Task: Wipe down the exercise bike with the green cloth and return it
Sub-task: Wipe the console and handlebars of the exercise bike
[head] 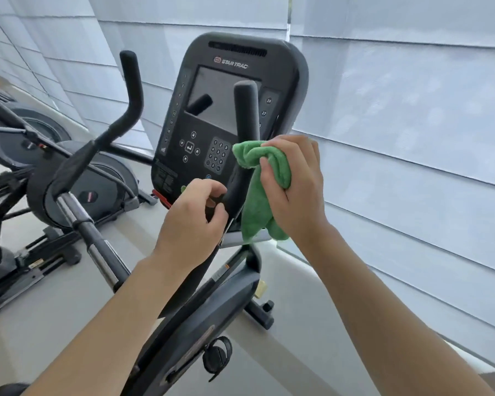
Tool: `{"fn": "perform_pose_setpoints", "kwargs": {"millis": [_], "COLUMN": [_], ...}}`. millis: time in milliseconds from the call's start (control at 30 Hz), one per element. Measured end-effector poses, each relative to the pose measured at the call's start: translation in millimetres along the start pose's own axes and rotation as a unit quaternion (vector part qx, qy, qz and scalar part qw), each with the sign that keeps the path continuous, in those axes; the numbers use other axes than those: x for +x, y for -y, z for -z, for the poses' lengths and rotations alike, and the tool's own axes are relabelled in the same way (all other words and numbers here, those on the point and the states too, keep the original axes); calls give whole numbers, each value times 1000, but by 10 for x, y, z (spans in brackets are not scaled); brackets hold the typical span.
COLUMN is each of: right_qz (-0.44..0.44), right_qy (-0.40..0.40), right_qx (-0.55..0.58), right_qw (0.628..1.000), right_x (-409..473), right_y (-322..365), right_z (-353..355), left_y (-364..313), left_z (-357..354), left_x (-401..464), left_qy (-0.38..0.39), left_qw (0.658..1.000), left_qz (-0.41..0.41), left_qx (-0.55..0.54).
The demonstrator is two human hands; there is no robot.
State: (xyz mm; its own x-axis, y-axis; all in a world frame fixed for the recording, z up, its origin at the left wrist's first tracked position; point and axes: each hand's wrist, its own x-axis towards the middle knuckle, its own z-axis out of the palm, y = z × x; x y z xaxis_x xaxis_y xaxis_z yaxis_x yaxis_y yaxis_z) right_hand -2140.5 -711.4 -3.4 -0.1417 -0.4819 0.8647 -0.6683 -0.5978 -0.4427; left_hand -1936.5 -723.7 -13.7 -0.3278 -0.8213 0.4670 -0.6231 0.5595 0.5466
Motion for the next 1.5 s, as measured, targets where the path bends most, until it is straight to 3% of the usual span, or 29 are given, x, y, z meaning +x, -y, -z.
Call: {"fn": "perform_pose_setpoints", "kwargs": {"millis": [267,400,533,733,967,1133,1233,1367,1500], "right_qz": [1,-70,-79,-188,-185,-178,-231,-305,-312], "right_qy": [-107,-9,-2,38,152,59,95,58,18], "right_qx": [-30,8,4,57,76,74,151,209,192], "right_qw": [994,997,997,980,968,980,956,927,930], "right_x": [860,740,475,-319,-560,154,532,464,78], "right_y": [-108,-28,-93,-73,-270,-366,-304,-239,-151], "right_z": [-122,-497,-567,-450,-39,-20,-259,-482,-575], "left_y": [67,78,59,66,61,61,78,90,90], "left_z": [-166,-164,-178,-205,-203,-205,-200,-215,-232], "left_x": [9,9,35,59,41,49,32,50,68], "left_qy": [-29,-35,-44,-46,-65,-59,-66,-76,-80], "left_qw": [999,999,999,999,998,998,998,997,997], "left_qz": [-37,-31,-20,-23,-10,-10,-6,-7,-20], "left_qx": [17,2,-12,5,2,4,-2,-3,13]}}
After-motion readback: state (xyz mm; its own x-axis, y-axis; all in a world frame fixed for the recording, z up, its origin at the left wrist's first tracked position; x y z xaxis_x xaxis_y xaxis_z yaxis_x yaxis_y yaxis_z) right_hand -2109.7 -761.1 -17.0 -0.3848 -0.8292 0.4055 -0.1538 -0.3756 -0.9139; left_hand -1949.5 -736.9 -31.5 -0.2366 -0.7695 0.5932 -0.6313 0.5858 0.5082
